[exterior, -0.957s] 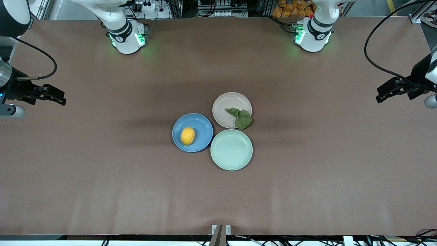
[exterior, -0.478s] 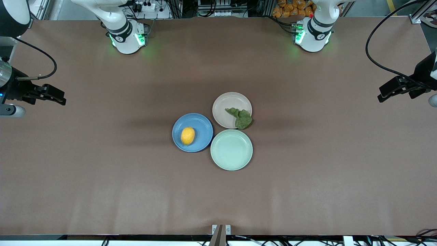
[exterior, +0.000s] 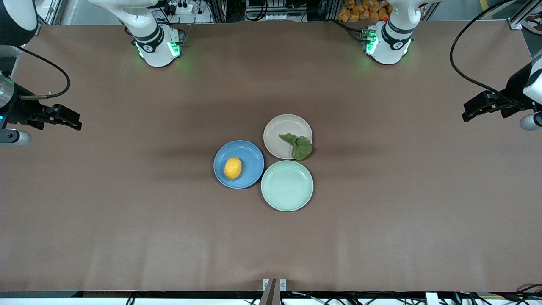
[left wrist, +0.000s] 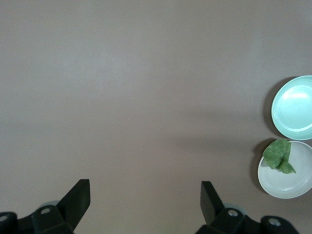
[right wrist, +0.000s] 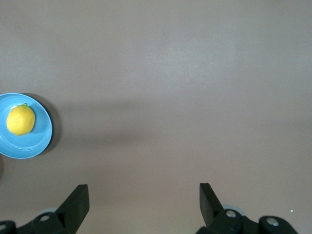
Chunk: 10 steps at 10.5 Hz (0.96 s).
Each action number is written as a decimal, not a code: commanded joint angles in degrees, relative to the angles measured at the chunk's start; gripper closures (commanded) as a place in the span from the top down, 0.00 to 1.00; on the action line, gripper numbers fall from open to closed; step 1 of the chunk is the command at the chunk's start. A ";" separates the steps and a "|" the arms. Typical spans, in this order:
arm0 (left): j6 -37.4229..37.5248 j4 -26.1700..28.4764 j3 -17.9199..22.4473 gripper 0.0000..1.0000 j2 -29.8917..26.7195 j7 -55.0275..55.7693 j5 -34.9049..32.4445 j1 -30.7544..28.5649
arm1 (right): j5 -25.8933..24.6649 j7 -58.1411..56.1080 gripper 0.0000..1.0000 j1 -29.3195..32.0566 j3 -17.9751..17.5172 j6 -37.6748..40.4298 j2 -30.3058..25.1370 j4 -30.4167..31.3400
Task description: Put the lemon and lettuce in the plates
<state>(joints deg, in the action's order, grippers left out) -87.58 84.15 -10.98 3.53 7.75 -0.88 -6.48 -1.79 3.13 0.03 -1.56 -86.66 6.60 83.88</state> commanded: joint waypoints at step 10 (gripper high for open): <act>0.74 0.58 -0.88 1.00 -1.07 2.18 1.41 -0.29 | -0.58 -0.49 1.00 0.41 -0.20 0.70 -0.89 0.85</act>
<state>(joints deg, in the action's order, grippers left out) -87.54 84.15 -11.60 3.52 8.90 -0.88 -6.47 -1.79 3.13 0.04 -1.54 -86.19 6.60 83.88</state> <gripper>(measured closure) 0.000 0.000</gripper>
